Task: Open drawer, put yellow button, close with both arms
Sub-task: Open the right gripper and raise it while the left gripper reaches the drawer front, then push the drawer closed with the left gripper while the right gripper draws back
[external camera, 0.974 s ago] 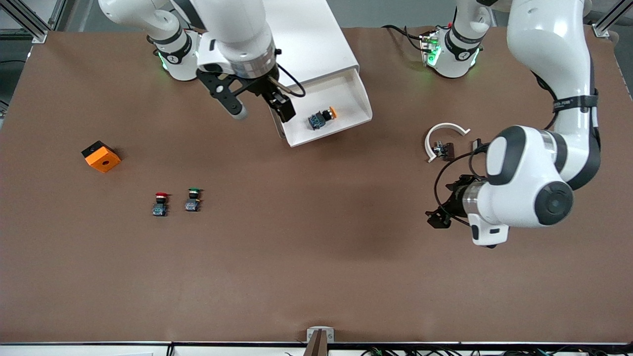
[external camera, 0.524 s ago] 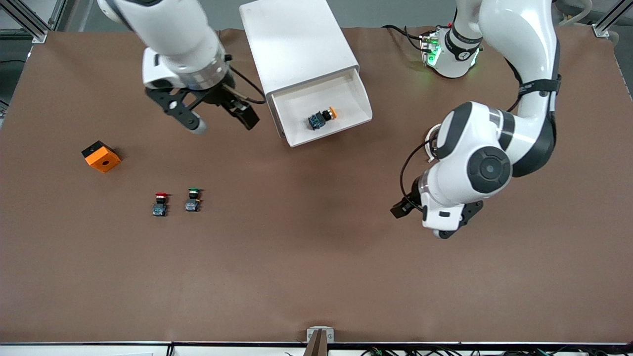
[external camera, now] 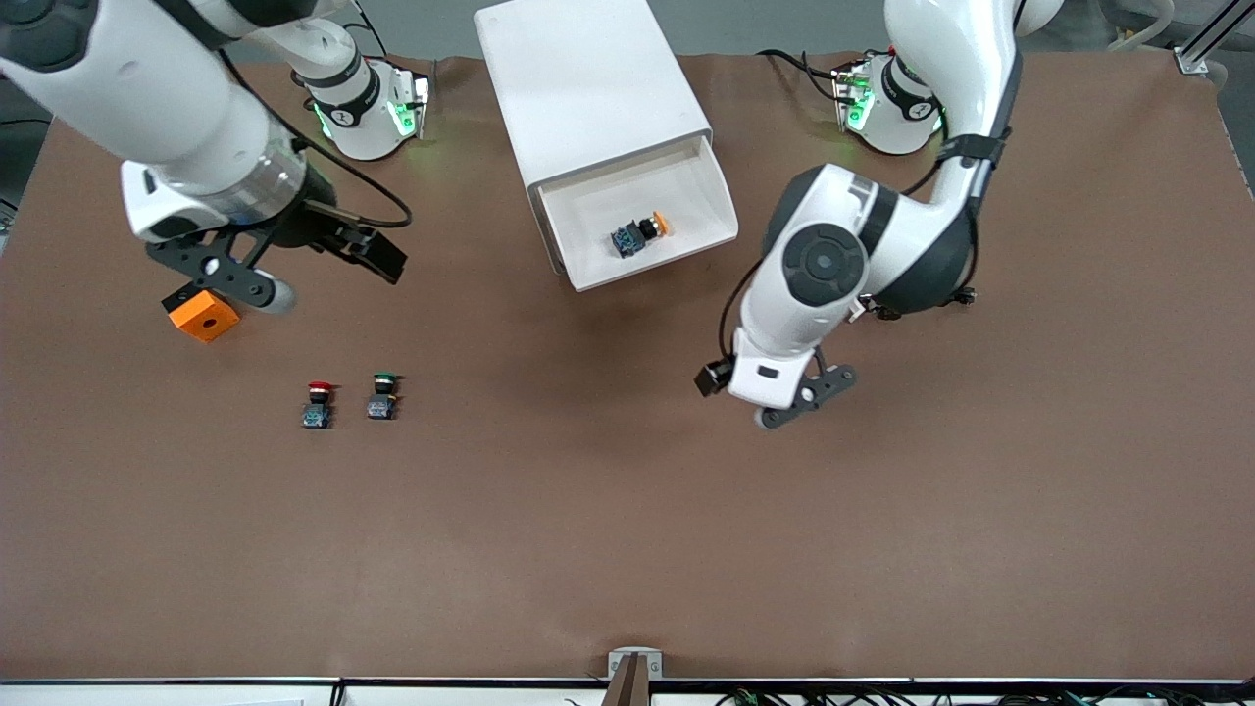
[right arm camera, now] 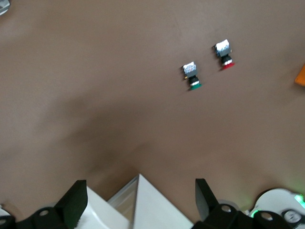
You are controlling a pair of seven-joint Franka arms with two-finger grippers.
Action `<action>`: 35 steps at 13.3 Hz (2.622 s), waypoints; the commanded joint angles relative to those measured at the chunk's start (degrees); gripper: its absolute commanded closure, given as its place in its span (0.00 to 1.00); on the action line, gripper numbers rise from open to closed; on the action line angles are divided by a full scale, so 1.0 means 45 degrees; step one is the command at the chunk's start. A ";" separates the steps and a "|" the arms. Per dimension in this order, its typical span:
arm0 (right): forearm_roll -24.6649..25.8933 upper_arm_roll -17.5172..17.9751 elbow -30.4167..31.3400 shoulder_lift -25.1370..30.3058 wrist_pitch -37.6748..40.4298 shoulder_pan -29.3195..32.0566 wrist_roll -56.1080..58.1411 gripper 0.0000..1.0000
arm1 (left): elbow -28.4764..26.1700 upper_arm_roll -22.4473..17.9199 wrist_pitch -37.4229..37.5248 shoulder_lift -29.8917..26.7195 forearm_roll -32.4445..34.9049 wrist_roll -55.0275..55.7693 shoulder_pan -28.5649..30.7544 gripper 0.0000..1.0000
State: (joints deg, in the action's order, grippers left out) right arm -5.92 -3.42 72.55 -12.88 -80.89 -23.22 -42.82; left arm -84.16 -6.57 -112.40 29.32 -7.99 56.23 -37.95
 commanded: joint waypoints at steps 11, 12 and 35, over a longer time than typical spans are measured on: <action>0.0946 0.0154 0.2958 0.0440 -0.2724 0.3517 0.8672 0.00 | -0.1415 0.2065 0.1207 -0.0733 -0.0136 0.0082 -0.0375 0.00; 0.0984 0.0154 0.3154 0.0401 -0.2939 0.3713 0.9005 0.00 | -0.1415 0.2104 0.1306 -0.0791 -0.0332 0.0082 -0.0356 0.00; 0.2078 0.0232 0.5812 0.3174 -0.4485 0.4144 1.1138 0.00 | -0.1747 0.4233 0.2186 -0.0167 -0.3614 0.0120 -0.0434 0.00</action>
State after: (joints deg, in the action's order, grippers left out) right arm 2.51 -2.46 97.61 0.28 -101.12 -4.72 7.02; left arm -92.06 11.49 -103.02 28.10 -21.87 56.34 -39.76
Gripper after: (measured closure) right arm 0.000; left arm 0.000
